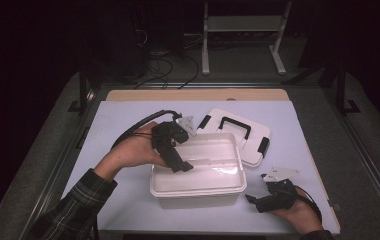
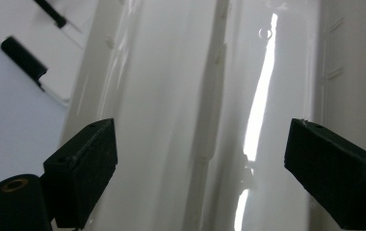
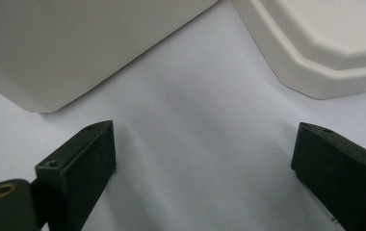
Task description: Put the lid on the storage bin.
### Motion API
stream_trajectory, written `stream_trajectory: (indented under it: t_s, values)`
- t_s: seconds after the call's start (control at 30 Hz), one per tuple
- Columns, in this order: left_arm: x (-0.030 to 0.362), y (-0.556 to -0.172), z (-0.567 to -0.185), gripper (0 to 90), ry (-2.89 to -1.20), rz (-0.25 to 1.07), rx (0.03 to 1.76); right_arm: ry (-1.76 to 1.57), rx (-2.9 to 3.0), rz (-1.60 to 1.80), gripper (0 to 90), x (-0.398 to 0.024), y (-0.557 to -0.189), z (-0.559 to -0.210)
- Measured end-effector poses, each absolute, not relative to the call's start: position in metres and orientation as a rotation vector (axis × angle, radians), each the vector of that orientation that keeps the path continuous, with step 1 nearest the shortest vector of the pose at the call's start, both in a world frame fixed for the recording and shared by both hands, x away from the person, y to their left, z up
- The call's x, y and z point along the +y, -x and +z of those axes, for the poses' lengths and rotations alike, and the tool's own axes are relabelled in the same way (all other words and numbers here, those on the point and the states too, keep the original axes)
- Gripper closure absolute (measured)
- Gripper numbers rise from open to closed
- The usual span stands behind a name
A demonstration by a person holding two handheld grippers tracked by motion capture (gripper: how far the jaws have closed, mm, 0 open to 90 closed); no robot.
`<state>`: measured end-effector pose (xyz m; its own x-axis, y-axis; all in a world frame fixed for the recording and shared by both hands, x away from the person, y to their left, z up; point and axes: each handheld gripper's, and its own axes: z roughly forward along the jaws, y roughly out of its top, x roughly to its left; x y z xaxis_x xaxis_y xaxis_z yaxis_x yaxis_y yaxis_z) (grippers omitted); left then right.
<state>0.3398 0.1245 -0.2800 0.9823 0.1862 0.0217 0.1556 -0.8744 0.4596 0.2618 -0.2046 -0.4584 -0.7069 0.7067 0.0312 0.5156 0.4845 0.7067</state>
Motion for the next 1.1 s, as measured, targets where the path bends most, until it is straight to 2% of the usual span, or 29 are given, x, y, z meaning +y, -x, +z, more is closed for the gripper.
stream_trajectory:
  t_s: [0.23, 0.53, 1.1]
  values:
    - [0.156, -0.338, -0.278, 3.7, -2.637, 0.122, 0.328, -1.044, 2.470, 1.037, 7.7, -0.204, -0.262, -0.458]
    - [0.200, -0.331, -0.278, 1.8, -2.612, 0.181, 0.413, -1.045, 2.471, 1.034, 7.7, -0.204, -0.262, -0.458]
    - [0.278, -0.317, -0.335, 1.9, -2.568, 0.251, 0.616, -1.026, 2.537, 0.969, 7.8, -0.202, -0.269, -0.446]
